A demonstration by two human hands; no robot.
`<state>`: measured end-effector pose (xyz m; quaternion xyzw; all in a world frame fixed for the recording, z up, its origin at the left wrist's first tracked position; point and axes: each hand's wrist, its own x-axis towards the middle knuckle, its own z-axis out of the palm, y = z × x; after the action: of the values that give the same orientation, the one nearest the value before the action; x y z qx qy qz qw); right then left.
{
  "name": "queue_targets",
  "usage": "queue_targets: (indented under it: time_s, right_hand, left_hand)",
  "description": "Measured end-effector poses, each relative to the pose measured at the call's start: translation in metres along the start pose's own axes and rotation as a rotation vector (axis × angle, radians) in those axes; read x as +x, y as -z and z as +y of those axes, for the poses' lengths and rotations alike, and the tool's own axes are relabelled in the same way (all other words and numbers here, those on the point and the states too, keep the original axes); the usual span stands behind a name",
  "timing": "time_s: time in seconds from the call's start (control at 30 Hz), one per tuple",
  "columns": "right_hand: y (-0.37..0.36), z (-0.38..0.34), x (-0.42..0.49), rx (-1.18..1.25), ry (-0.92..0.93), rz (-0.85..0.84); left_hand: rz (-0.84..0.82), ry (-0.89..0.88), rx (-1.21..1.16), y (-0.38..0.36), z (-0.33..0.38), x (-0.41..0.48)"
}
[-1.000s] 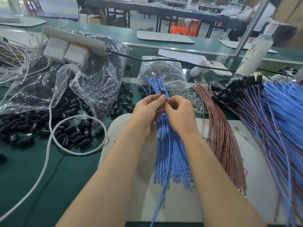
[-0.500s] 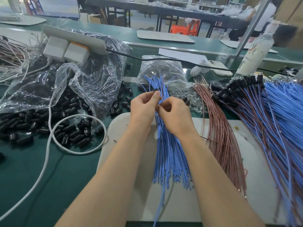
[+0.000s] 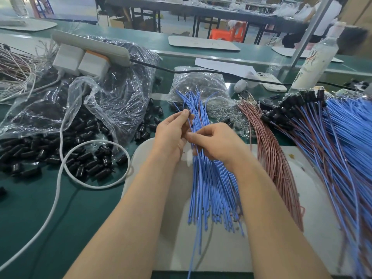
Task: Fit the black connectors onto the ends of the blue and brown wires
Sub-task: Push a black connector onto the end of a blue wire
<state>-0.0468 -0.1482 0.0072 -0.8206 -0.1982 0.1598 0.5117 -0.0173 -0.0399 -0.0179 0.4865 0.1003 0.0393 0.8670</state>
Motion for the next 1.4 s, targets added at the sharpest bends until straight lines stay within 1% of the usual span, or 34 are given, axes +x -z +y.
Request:
queue_targets:
  time_s: [0.07,0.13,0.23,0.33,0.37,0.4,0.47,0.53,0.57,0.67,0.77,0.9,1.03,1.1,1.17,1.23,1.33,1.4]
  right_hand:
    - [0.005,-0.007,-0.005,0.109,-0.046,-0.135]
    - [0.009,-0.014,-0.01,0.176,-0.069,-0.216]
    - [0.01,-0.013,-0.012,0.192,-0.088,-0.278]
    - [0.006,-0.006,-0.007,0.146,-0.167,-0.314]
    - [0.006,-0.002,-0.004,0.092,-0.195,-0.286]
    - [0.005,0.003,0.0,0.016,-0.219,-0.223]
    - [0.003,0.013,0.01,-0.099,-0.221,-0.007]
    - [0.003,0.021,0.017,-0.076,-0.169,0.207]
    - [0.002,0.024,0.02,-0.03,-0.137,0.284]
    - [0.0,0.03,0.026,0.048,-0.095,0.416]
    - [-0.002,0.034,0.03,0.071,-0.085,0.48]
    - [-0.003,0.038,0.031,0.055,-0.056,0.542]
    - [-0.003,0.039,0.032,0.064,-0.054,0.553]
    - [-0.003,0.039,0.032,0.083,-0.057,0.532]
    - [-0.002,0.037,0.032,0.145,-0.047,0.525]
    - [-0.002,0.036,0.031,0.19,-0.032,0.536]
    - [-0.003,0.037,0.032,0.169,-0.011,0.586]
    - [-0.003,0.038,0.033,0.165,0.003,0.624]
  left_hand:
    - [0.027,0.004,-0.018,0.005,0.001,0.004]
    - [0.052,0.013,-0.033,0.01,-0.001,0.009]
    - [0.071,0.027,0.004,0.014,-0.005,0.015]
    - [0.103,0.01,-0.005,0.014,-0.005,0.017]
    - [0.108,0.003,0.0,0.014,-0.005,0.017]
    - [0.102,-0.002,0.025,0.013,-0.005,0.017]
    - [0.062,-0.013,0.101,0.01,-0.006,0.016]
    - [0.02,-0.032,0.144,0.008,-0.008,0.014]
    - [0.003,-0.045,0.159,0.006,-0.008,0.013]
    - [-0.045,-0.107,0.255,0.004,-0.01,0.008]
    - [-0.063,-0.147,0.333,0.003,-0.01,0.004]
    - [-0.058,-0.157,0.381,0.003,-0.011,0.006]
    - [-0.044,-0.155,0.38,0.004,-0.013,0.009]
    - [-0.051,-0.119,0.324,0.004,-0.013,0.009]
    - [-0.094,-0.047,0.168,0.003,-0.012,0.008]
    - [-0.12,-0.004,0.062,0.002,-0.012,0.008]
    - [-0.12,0.014,-0.002,0.001,-0.013,0.007]
    - [-0.127,0.021,-0.002,-0.001,-0.014,0.005]
